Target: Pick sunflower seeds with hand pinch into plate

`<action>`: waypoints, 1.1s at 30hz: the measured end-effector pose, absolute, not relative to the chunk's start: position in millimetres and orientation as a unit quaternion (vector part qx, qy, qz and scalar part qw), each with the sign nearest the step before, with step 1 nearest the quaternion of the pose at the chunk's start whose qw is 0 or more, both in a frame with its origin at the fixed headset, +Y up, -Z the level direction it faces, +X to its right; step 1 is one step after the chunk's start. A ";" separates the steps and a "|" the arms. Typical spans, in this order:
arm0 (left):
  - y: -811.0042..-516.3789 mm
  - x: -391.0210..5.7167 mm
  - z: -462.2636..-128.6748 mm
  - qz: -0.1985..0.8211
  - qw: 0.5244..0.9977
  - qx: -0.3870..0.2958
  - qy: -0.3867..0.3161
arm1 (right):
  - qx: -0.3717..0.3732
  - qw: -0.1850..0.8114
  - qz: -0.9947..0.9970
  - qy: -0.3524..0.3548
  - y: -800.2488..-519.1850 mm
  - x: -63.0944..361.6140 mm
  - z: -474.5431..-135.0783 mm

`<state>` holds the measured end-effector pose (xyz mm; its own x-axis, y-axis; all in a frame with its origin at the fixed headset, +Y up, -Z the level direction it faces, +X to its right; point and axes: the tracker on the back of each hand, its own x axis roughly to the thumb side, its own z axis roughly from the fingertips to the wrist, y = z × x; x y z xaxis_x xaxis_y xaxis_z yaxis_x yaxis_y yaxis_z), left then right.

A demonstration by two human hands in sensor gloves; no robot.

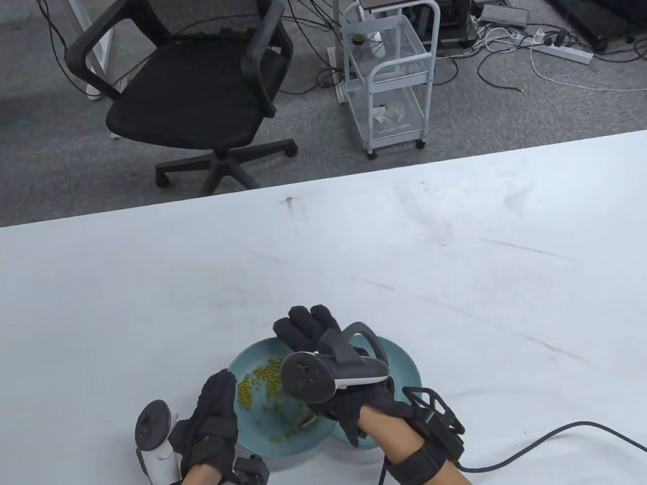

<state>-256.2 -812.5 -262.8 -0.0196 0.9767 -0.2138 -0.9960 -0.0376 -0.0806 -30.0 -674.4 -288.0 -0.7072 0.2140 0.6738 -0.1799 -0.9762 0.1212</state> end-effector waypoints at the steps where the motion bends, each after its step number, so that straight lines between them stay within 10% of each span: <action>1: -812.1 -257.5 -263.1 0.713 0.692 -0.104 0.047 | 0.365 0.111 0.924 0.023 -671.8 -26.6 -287.4; 8: -810.9 -267.9 -266.2 0.714 0.691 -0.091 0.063 | 0.323 0.121 0.938 0.032 -676.7 18.4 -278.5; 16: -811.3 -268.5 -266.8 0.719 0.687 -0.088 0.063 | 0.283 0.139 0.942 0.116 -743.5 49.2 -274.1; 33: -813.0 -268.1 -267.0 0.722 0.684 -0.088 0.055 | 0.267 0.121 0.944 0.150 -756.7 45.1 -277.8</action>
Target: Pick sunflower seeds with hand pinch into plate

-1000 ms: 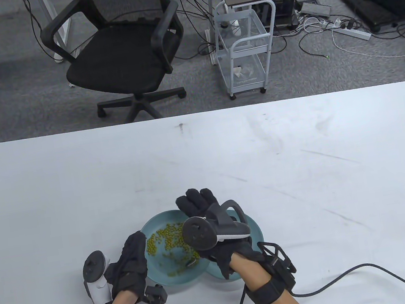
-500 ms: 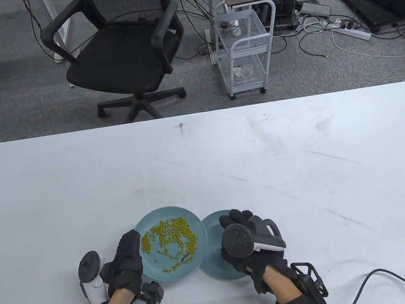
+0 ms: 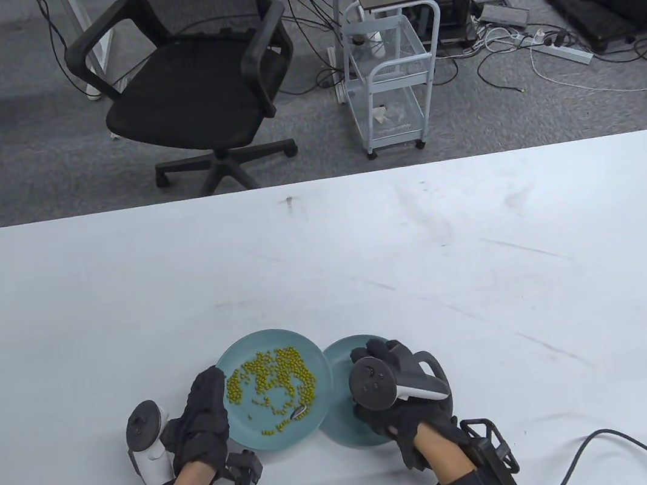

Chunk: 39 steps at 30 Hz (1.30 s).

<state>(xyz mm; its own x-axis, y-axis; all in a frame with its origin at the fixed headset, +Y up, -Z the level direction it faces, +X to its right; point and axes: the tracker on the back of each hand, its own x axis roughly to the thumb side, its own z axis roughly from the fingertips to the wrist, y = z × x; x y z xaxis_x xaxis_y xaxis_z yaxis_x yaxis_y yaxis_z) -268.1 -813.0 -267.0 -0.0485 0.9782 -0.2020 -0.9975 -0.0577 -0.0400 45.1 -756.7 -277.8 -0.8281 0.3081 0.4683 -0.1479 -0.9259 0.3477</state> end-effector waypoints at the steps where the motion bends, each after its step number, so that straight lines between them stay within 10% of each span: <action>1: -813.0 -268.2 -267.0 0.722 0.684 -0.087 0.056 | 0.266 0.121 0.944 0.150 -756.9 45.6 -278.0; 39: -814.5 -267.6 -267.4 0.722 0.684 -0.088 0.055 | 0.253 0.141 0.948 0.133 -752.5 51.5 -278.9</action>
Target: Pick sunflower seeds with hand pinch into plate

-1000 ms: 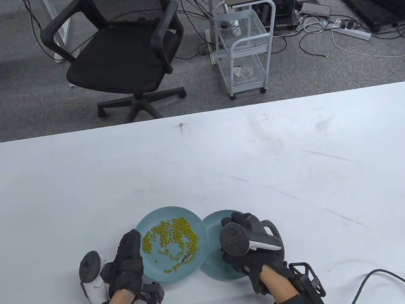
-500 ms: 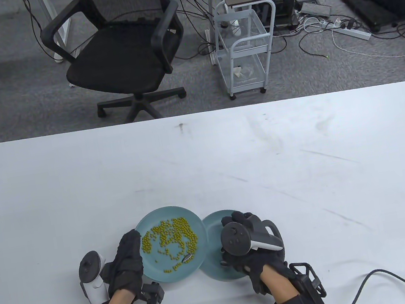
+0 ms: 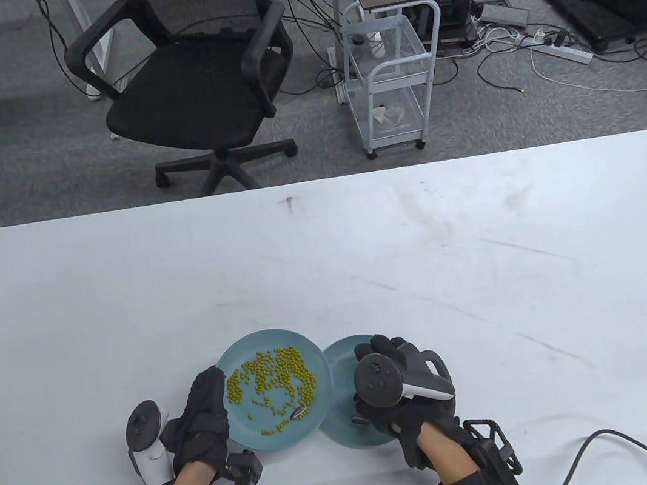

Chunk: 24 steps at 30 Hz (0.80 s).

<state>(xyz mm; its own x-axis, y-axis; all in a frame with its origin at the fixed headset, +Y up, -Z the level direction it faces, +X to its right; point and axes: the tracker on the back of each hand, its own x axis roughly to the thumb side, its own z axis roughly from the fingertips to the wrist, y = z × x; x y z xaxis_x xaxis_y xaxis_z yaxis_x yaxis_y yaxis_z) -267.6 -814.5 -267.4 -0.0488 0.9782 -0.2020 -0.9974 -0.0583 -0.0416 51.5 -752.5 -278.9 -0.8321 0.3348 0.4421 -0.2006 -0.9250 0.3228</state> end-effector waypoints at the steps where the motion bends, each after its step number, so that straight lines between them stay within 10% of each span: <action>1: -814.5 -267.7 -267.4 0.722 0.684 -0.088 0.054 | 0.251 0.147 0.948 0.129 -750.1 53.0 -279.0; 24: -815.2 -268.1 -267.7 0.726 0.679 -0.088 0.060 | 0.378 0.125 0.916 0.052 -677.7 -46.9 -302.8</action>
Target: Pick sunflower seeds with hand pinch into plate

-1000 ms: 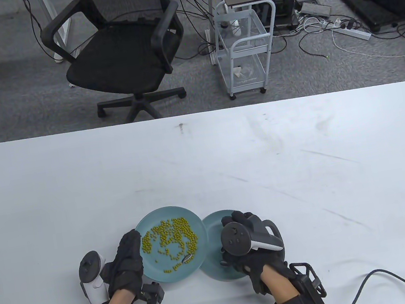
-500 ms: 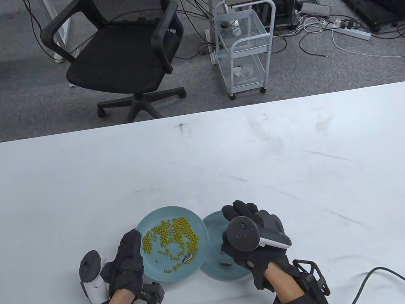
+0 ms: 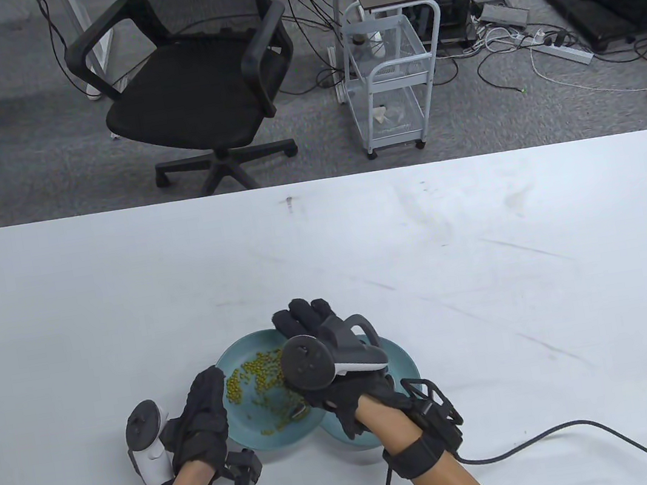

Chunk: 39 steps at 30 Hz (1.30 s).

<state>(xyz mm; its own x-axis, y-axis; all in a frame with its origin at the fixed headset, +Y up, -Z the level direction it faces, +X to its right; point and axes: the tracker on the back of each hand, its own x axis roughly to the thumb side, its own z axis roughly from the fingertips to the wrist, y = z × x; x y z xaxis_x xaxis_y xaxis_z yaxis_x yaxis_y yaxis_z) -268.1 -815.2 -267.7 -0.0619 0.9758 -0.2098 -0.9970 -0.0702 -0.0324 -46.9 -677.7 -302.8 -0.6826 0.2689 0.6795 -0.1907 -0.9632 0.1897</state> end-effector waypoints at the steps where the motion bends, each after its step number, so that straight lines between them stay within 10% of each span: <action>1: -815.0 -268.4 -267.7 0.727 0.678 -0.088 0.061 | 0.384 0.126 0.913 0.051 -679.1 -50.7 -303.0; 12: -814.2 -270.4 -268.3 0.728 0.677 -0.092 0.062 | 0.436 0.032 0.888 0.143 -702.4 -61.6 -292.9; 39: -813.4 -266.2 -267.1 0.710 0.697 -0.084 0.055 | 0.424 0.019 0.902 0.080 -710.5 -65.7 -289.7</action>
<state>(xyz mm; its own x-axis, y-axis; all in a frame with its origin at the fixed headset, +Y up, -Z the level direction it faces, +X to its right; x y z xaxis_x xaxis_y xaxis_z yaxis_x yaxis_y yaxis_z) -266.2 -813.4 -267.1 -0.0157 0.9806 -0.1955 -0.9990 -0.0236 -0.0382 -65.7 -710.5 -289.7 -0.6390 0.1025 0.7623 0.0328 -0.9866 0.1601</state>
